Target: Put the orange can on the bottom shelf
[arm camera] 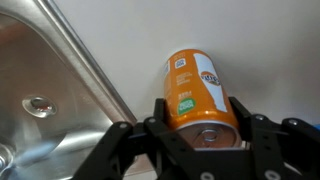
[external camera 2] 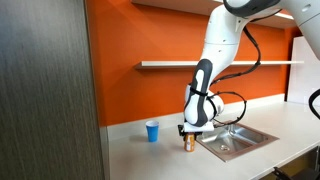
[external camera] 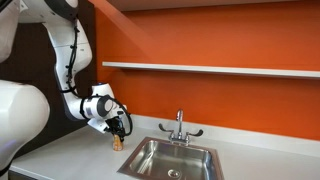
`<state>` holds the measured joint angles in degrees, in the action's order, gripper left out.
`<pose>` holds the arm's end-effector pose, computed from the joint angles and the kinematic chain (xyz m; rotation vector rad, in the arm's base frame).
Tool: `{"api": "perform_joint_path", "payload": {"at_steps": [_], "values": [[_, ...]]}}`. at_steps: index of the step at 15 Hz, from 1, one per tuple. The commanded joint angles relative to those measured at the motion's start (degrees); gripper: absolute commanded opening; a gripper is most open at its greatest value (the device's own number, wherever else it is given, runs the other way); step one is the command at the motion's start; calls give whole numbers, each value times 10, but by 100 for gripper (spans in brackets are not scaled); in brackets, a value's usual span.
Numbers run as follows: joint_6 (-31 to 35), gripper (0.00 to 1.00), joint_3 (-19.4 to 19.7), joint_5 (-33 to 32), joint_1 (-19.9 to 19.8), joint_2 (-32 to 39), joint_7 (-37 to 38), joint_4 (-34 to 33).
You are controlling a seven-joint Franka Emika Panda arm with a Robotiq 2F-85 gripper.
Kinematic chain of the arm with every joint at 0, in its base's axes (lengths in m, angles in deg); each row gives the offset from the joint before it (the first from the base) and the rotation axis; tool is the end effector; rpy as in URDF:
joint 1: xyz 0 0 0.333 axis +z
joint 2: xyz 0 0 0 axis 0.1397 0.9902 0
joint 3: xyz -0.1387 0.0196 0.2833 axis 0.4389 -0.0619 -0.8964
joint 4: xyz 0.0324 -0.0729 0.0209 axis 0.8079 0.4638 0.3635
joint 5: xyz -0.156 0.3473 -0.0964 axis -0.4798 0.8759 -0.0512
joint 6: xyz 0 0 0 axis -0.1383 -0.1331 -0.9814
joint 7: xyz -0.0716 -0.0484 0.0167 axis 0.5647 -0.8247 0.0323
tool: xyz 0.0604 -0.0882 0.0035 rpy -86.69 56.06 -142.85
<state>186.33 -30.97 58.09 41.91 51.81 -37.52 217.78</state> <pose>0.4974 0.0744 0.1689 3.0068 -0.4296 0.5097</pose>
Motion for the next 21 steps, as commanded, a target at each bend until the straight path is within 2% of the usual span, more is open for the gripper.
{"api": "perform_joint_path", "payload": {"at_steps": [1,7,10,13,16,21], "values": [[-26,38,4,30,9,-14,-25,-4],[-78,38,22,2,21,-58,-42,10],[-110,38,55,-43,47,-86,-23,14],[-143,38,104,-79,93,-122,-16,19],[-182,38,137,-127,123,-172,-20,25],[-291,38,161,-210,157,-268,17,27]]}}
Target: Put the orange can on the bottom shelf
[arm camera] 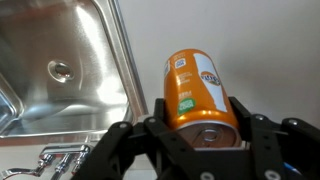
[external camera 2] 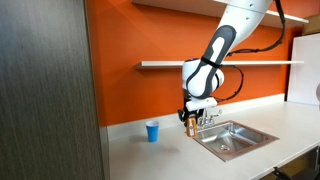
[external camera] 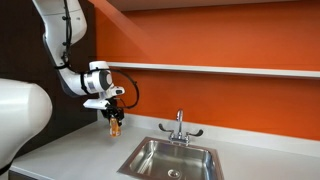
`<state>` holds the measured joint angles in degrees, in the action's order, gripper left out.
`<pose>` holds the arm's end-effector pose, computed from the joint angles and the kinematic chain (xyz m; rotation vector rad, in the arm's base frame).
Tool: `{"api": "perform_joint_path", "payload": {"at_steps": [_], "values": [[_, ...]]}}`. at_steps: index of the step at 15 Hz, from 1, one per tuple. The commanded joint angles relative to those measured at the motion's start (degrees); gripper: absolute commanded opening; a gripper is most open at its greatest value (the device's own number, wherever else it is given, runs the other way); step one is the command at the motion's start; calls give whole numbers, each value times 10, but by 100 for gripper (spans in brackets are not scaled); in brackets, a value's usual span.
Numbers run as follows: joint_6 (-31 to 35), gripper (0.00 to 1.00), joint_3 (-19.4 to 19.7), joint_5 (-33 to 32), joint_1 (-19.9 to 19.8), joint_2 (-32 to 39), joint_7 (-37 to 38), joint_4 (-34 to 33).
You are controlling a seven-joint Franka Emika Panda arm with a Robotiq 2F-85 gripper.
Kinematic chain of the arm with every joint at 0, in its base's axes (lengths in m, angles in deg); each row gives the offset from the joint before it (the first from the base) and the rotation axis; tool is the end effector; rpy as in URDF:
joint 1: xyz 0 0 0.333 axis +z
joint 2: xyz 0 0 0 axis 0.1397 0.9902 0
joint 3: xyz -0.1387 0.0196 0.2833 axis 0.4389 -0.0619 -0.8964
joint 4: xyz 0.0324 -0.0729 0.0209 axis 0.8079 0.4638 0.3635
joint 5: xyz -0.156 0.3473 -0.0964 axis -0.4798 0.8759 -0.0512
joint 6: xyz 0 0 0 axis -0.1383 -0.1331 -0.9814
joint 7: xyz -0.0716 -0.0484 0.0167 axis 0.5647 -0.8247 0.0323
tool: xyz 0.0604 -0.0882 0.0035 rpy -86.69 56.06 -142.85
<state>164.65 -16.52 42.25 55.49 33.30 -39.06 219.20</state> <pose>0.4879 0.0854 0.2723 2.9889 -0.1119 0.3671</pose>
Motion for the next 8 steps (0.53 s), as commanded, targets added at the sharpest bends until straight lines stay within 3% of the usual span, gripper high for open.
{"api": "perform_joint_path", "payload": {"at_steps": [1,2,8], "values": [[-101,38,14,-66,23,-104,43,12],[-130,38,-96,-89,-83,-126,61,9],[-260,38,-332,-24,-270,-232,54,13]]}}
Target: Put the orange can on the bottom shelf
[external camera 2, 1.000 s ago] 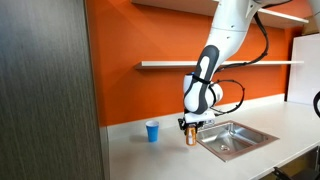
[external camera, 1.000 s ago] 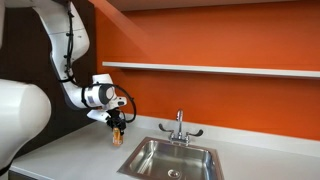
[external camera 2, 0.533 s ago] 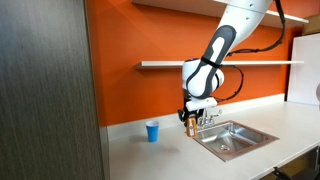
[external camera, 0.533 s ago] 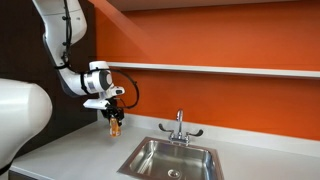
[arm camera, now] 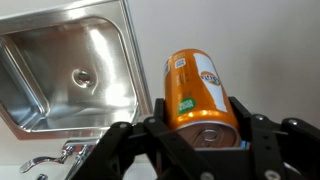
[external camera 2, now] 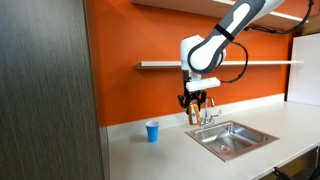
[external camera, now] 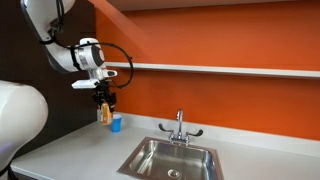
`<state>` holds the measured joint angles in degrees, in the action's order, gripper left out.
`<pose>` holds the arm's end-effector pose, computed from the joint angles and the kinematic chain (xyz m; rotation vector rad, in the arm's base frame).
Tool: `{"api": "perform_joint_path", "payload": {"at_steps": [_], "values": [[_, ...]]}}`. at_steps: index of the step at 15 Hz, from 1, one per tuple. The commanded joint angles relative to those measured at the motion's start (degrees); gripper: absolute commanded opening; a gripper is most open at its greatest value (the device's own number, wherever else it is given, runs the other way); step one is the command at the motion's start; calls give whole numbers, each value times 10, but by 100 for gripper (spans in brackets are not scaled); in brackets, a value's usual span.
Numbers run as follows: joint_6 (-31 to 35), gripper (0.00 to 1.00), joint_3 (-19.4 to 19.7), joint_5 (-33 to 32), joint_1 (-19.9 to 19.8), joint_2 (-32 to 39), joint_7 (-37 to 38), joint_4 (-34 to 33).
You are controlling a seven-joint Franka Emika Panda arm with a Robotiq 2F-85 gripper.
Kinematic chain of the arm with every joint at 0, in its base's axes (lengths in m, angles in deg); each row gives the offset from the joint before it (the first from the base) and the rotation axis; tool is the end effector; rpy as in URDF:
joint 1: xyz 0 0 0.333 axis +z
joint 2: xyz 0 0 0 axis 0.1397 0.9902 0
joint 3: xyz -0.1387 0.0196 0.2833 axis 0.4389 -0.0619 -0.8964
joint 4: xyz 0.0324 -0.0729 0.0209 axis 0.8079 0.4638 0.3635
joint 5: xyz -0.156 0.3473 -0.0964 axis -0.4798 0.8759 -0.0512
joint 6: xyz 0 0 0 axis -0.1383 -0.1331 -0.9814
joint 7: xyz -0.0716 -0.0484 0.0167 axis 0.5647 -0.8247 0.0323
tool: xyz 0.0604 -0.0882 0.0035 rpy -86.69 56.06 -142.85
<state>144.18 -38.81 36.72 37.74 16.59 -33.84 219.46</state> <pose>0.4539 0.1069 0.3604 2.9738 -0.1149 0.2672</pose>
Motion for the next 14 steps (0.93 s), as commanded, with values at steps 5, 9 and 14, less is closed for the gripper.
{"api": "perform_joint_path", "payload": {"at_steps": [5,9,14], "values": [[-114,38,-212,104,-169,-134,-1,-2],[-160,38,-255,128,-198,-181,0,-24],[-207,38,-285,123,-225,-217,2,-75]]}}
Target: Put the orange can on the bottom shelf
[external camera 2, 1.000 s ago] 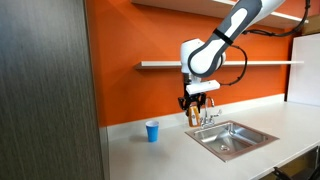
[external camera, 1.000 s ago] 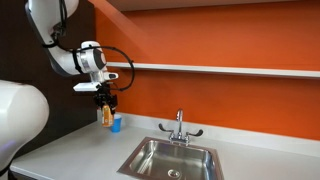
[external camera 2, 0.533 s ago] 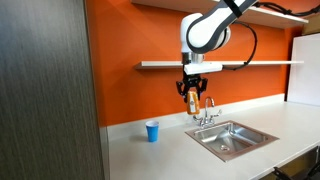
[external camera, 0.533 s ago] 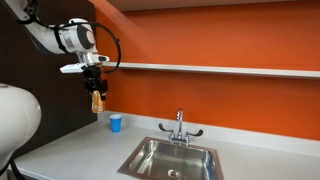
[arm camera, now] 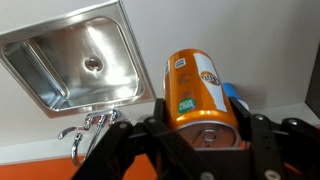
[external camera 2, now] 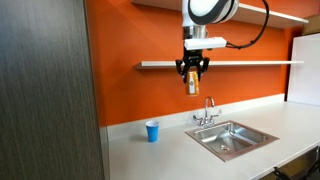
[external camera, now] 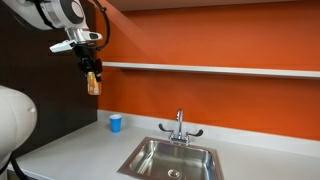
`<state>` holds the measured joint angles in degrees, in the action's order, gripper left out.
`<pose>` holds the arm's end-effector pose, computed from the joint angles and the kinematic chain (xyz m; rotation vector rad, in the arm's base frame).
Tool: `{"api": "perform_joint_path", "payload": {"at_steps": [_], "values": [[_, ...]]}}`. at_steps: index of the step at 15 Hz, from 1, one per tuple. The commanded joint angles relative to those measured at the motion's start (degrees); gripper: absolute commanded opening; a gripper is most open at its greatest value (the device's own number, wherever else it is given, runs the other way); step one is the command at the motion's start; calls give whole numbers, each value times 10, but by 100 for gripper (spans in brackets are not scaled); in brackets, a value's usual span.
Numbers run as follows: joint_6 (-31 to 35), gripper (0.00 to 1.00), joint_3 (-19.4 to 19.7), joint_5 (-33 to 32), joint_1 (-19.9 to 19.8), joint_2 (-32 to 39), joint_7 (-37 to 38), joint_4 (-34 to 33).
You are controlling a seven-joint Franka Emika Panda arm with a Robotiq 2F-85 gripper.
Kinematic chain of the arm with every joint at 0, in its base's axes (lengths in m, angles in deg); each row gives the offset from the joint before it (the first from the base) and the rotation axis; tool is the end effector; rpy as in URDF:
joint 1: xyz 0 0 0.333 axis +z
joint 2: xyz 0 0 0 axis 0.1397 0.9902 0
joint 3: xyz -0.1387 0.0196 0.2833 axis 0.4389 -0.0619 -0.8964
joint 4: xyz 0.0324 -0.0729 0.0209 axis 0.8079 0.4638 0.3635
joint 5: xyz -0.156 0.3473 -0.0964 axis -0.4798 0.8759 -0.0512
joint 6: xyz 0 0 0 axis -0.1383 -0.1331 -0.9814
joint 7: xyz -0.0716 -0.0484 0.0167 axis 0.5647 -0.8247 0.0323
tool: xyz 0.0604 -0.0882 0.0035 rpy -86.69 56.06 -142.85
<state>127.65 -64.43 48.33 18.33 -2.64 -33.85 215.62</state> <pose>0.3954 0.1393 0.5133 2.9833 -0.2601 0.4368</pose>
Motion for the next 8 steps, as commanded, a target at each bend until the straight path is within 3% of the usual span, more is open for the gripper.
{"api": "perform_joint_path", "payload": {"at_steps": [1,8], "values": [[-51,38,-32,8,-35,-28,1,-48],[-70,38,-50,-8,-61,-19,-4,-140]]}}
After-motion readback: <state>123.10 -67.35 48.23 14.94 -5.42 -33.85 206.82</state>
